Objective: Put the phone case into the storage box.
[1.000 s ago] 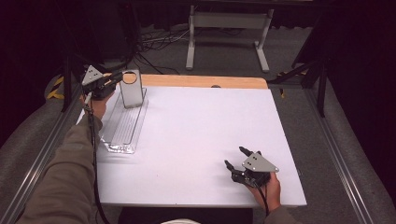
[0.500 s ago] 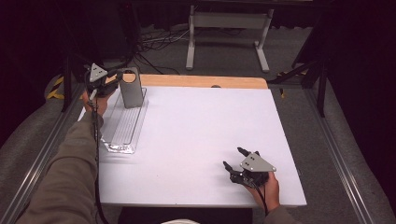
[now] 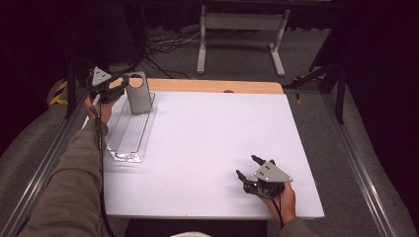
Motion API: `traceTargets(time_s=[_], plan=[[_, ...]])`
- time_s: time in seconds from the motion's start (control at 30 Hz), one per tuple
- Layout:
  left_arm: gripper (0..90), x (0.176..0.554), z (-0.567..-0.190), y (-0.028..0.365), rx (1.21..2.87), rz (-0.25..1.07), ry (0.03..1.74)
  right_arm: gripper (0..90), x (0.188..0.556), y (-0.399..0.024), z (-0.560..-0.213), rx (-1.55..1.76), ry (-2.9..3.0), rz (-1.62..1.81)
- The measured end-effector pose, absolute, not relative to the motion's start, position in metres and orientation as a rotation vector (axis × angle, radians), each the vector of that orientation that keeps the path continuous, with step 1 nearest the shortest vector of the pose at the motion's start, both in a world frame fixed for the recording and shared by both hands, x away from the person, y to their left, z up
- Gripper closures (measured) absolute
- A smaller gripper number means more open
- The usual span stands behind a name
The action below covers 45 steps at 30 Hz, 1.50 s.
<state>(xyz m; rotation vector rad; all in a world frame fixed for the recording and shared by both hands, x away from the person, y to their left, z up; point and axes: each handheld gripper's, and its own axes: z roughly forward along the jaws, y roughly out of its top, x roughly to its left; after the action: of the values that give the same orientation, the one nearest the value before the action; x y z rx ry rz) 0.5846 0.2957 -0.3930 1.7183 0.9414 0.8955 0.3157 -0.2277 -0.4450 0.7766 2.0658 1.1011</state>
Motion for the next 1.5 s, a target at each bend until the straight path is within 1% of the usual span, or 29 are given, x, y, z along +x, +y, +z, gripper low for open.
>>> traceTargets(time_s=[0.03,0.13,0.2,0.4,0.83,0.97,1.17,1.4,1.5], plan=[[46.3,0.583,-0.392,0.296,1.723,0.900,0.939,29.5,0.315,-0.227,-0.444,0.773,2.065,1.102],[45.3,0.578,-0.391,0.300,1.714,0.900,0.941,29.5,0.315,-0.227,-0.444,0.768,2.067,1.107],[41.5,0.577,-0.391,0.300,1.714,0.892,0.945,29.5,0.315,-0.227,-0.444,0.764,2.068,1.107],[36.7,0.567,-0.389,0.304,1.720,0.857,0.947,29.6,0.316,-0.225,-0.443,0.748,2.069,1.115],[33.6,0.542,-0.382,0.302,1.732,0.829,0.893,29.7,0.317,-0.221,-0.438,0.717,2.065,1.137],[32.0,0.537,-0.379,0.299,1.745,0.819,0.875,31.2,0.317,-0.221,-0.438,0.717,2.062,1.146],[29.4,0.527,-0.374,0.292,1.741,0.814,0.835,30.6,0.317,-0.221,-0.436,0.712,2.053,1.155],[28.0,0.518,-0.374,0.287,1.728,0.801,0.815,29.6,0.317,-0.220,-0.436,0.701,2.065,1.160],[28.0,0.515,-0.373,0.285,1.747,0.798,0.795,29.9,0.317,-0.221,-0.435,0.695,2.063,1.181]])
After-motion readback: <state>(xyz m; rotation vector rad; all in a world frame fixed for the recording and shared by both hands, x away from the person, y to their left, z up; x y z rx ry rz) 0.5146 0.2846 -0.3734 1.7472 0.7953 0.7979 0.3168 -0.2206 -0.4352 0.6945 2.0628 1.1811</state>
